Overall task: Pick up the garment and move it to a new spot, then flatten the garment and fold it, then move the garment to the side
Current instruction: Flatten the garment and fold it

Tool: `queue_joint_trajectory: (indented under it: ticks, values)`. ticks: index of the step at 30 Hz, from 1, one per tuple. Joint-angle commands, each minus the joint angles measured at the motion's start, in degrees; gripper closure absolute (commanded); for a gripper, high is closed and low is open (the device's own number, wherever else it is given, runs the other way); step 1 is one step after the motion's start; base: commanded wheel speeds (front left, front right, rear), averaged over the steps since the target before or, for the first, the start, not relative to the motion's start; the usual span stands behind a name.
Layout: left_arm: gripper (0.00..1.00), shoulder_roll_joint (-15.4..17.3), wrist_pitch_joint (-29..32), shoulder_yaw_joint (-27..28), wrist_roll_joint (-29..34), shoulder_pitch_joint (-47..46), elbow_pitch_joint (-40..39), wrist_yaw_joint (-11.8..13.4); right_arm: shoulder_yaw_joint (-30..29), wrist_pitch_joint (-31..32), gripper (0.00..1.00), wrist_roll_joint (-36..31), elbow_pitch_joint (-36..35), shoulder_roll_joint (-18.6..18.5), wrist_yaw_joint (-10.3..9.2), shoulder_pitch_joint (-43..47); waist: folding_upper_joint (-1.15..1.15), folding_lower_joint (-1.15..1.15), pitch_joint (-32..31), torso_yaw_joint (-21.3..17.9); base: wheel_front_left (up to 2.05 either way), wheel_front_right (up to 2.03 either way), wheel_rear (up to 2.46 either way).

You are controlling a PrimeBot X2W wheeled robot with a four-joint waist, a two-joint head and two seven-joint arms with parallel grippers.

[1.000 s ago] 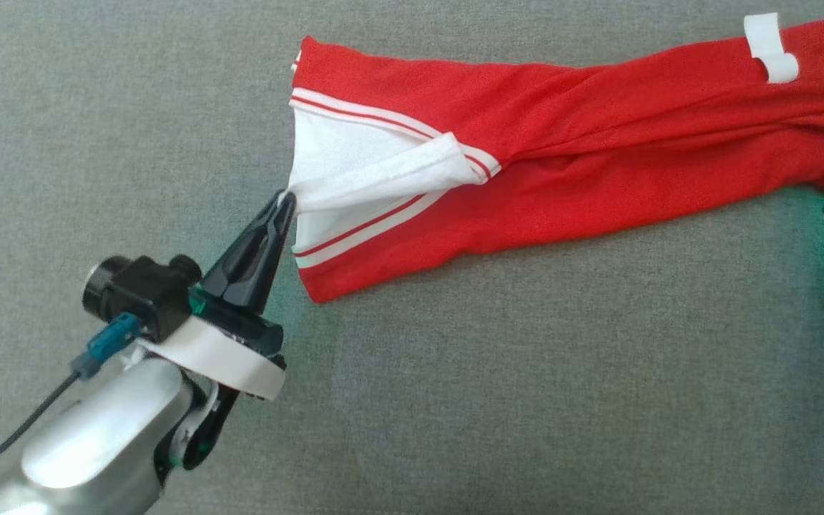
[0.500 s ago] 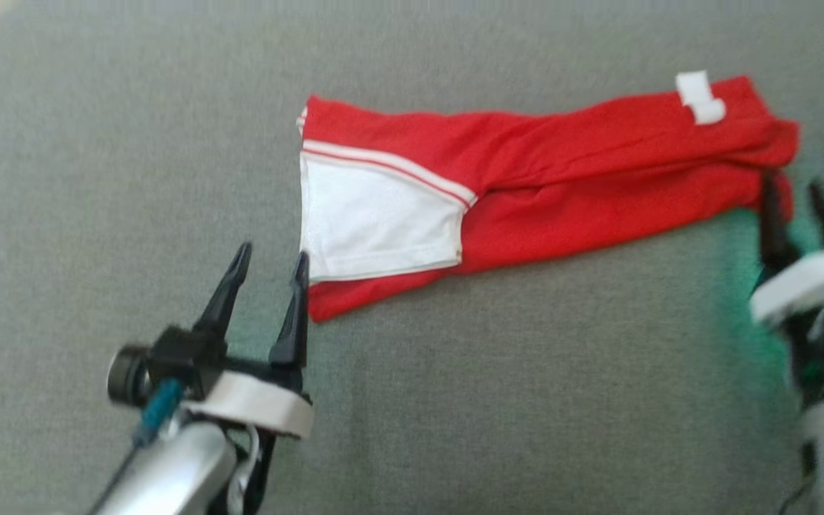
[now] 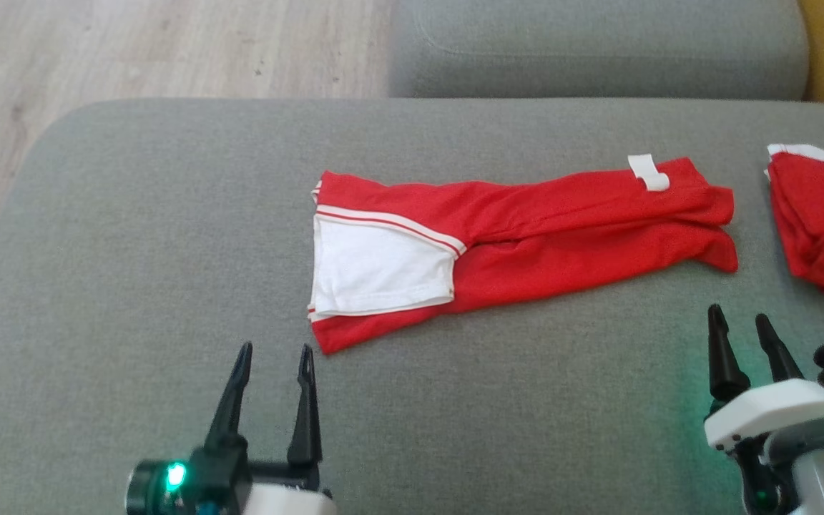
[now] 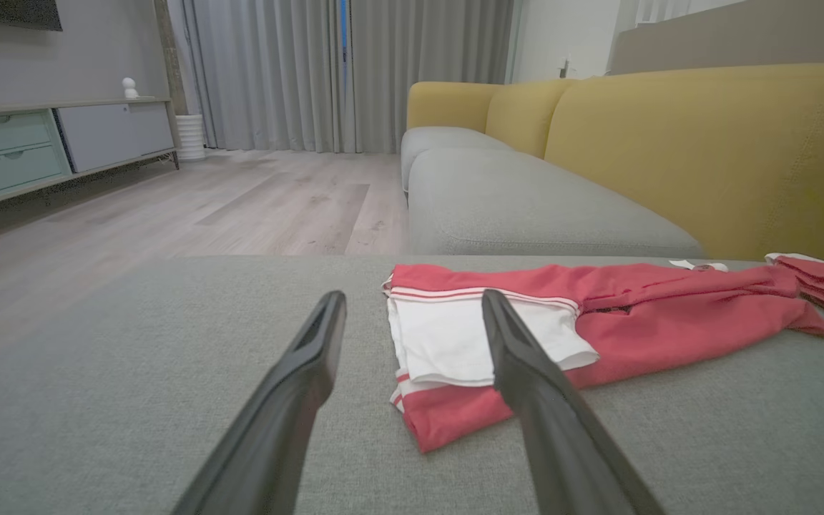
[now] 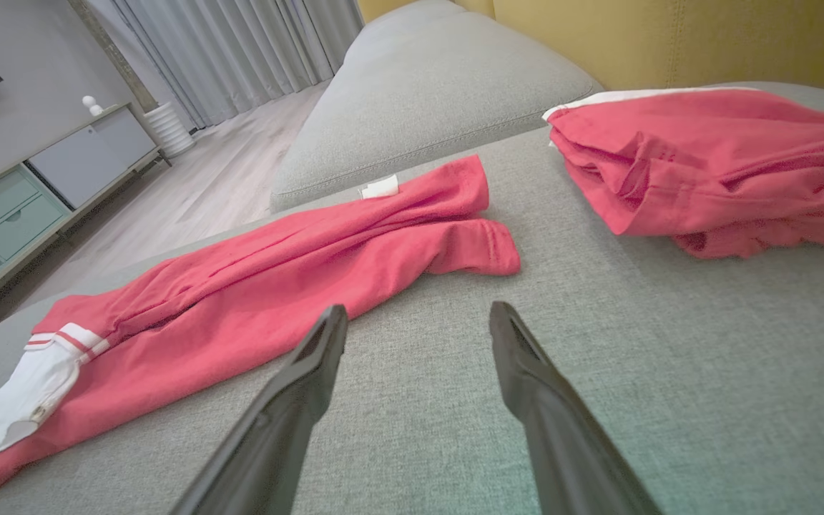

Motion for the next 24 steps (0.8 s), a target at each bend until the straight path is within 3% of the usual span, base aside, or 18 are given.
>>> queue_joint_trajectory:
  ticks: [1, 10, 17, 24]
  values:
    - [0.00, -0.9, -0.5, 3.2, 1.6, 0.2, -2.5, 0.3, 0.7, -1.0, 0.00, -1.0, -1.5, -0.1, -0.11, -0.6, 0.00, 0.02, -0.7, 0.6, 0.00, 0.00, 0.00]
    - [0.00, -4.6, -0.5, 5.3, 8.2, 3.1, -4.4, -1.9, -4.1, 0.1, 0.00, -2.0, -0.7, 0.4, -0.11, -3.8, 0.00, 0.02, 2.0, 4.9, 0.00, 0.00, 0.00]
    - [0.00, -7.4, -0.5, 6.4, 10.9, 1.7, -4.6, -4.5, -11.3, 2.7, 0.00, -4.0, 2.0, -2.4, -0.11, -12.6, 0.00, 0.02, 7.5, 8.5, 0.00, 0.00, 0.00]
    - [0.00, -9.4, -0.5, 7.7, 12.3, -0.2, -4.2, -6.4, -17.4, 6.6, 0.00, -8.3, 6.6, -4.6, -0.11, -20.6, 0.00, 0.02, 11.9, 9.7, 0.00, 0.00, 0.00]
